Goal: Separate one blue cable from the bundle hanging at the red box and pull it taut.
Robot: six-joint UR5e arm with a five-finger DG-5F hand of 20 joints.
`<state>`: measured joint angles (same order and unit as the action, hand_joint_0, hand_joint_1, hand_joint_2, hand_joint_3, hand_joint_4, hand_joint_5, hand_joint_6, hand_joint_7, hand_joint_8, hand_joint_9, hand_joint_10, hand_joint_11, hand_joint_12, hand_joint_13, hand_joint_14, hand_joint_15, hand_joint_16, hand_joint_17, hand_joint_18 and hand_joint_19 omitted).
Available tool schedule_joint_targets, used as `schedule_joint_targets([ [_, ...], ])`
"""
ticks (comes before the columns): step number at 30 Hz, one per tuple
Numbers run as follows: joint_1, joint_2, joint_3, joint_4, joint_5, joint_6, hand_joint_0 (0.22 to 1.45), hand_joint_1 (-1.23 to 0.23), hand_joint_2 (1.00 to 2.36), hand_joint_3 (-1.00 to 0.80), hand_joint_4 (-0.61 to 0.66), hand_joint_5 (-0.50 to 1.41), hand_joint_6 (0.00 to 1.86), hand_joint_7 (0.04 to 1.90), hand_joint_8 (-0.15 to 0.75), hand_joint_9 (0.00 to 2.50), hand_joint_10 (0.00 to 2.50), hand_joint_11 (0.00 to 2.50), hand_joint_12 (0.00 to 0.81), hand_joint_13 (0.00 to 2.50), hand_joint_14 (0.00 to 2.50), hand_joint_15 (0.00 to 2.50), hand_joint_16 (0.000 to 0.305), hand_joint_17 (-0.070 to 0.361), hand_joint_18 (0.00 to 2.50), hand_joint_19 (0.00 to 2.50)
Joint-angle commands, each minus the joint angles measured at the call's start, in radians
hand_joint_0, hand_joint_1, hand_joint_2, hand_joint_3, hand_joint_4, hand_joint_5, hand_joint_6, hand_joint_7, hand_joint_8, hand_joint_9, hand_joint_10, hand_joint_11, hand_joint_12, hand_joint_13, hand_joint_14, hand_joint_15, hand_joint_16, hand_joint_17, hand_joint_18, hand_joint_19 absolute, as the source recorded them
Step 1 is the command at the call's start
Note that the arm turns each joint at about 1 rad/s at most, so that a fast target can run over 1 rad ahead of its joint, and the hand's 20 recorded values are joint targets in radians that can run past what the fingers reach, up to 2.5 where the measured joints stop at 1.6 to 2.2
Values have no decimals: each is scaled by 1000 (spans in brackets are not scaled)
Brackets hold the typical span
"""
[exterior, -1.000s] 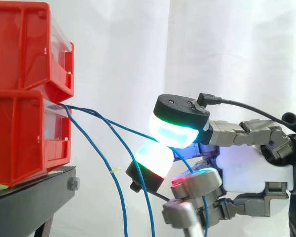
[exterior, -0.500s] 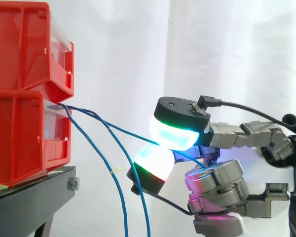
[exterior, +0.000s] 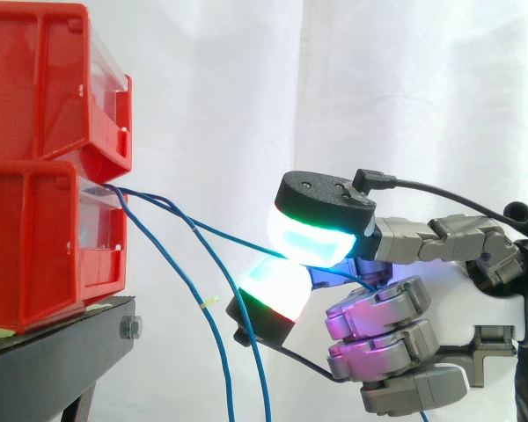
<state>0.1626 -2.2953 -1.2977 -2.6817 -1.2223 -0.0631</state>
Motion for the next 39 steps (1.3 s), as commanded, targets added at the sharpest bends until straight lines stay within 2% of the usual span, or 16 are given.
schedule_joint_targets([
  [1,0,0,0,-1,0,2,660,-720,1025,-158,113,-179,875,1211,361,1063,1670,1666,422,835,2500,1574,41,92,1498,1844],
  [14,5,0,0,-1,-2,-37,664,-721,1026,-143,99,-177,880,1204,378,1043,1901,1660,432,842,2500,1620,42,95,1530,1843],
  [39,3,0,0,-1,-2,-40,669,-720,1026,-141,91,-179,880,1214,371,1031,1962,1647,434,836,2500,1677,42,95,1535,1839],
])
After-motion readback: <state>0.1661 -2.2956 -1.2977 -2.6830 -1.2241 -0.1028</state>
